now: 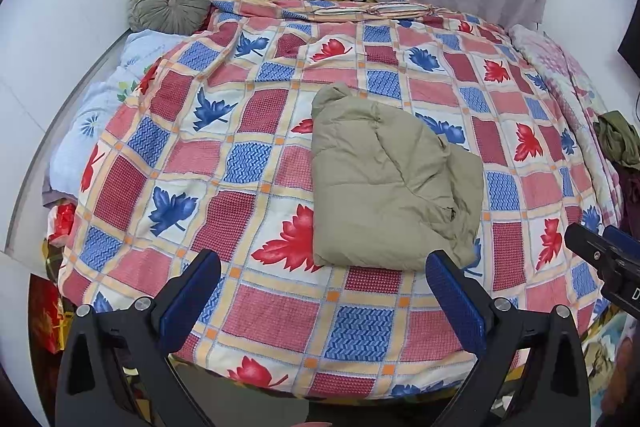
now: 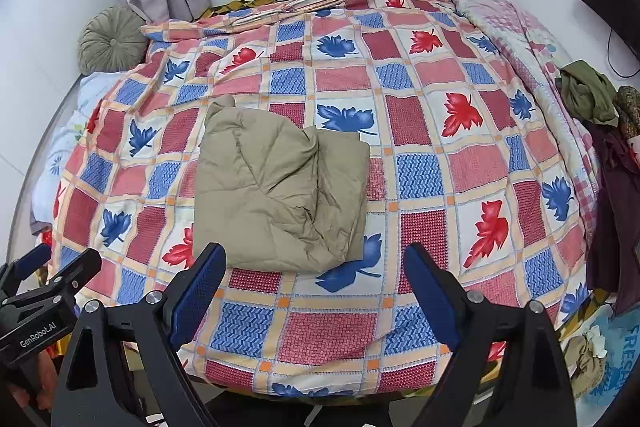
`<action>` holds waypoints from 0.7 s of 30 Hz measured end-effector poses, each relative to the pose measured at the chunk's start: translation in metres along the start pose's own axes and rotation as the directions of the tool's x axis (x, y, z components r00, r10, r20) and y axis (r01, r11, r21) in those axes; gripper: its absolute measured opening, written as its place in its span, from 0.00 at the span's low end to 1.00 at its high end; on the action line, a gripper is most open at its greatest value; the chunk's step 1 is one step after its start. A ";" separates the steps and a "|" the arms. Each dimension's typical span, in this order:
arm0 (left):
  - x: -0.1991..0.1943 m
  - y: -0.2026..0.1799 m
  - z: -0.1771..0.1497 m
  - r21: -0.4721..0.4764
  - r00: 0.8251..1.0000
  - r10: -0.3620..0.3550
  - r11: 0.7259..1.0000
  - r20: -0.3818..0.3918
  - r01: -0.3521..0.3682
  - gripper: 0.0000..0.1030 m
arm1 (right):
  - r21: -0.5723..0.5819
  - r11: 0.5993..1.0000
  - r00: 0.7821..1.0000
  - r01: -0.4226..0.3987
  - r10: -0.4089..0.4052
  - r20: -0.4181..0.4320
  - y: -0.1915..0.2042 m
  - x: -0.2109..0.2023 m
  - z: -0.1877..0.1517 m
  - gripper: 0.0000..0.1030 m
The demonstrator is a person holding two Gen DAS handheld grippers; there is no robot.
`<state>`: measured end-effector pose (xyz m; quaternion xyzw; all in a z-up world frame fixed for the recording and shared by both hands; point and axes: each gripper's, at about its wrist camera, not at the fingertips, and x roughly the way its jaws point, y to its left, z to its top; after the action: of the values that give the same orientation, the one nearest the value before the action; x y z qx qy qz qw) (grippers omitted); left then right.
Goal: Fold large clothes
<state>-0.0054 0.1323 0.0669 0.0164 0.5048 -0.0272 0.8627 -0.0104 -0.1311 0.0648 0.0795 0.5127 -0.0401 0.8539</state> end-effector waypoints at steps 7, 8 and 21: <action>0.000 0.000 0.000 0.000 1.000 0.000 1.000 0.000 0.000 1.00 | -0.005 1.000 1.000 -0.002 0.002 0.000 -0.001 0.000 0.000 0.89; 0.000 0.000 0.000 0.000 1.000 0.000 1.000 0.000 0.000 1.00 | -0.002 1.000 1.000 -0.001 0.001 -0.001 -0.001 0.000 0.000 0.89; 0.000 0.001 0.000 0.000 1.000 0.000 1.000 -0.001 0.000 1.00 | -0.002 1.000 1.000 0.001 -0.001 0.000 -0.001 0.000 0.000 0.89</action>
<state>-0.0053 0.1331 0.0671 0.0164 0.5052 -0.0272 0.8624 -0.0101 -0.1319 0.0649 0.0783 0.5129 -0.0400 0.8539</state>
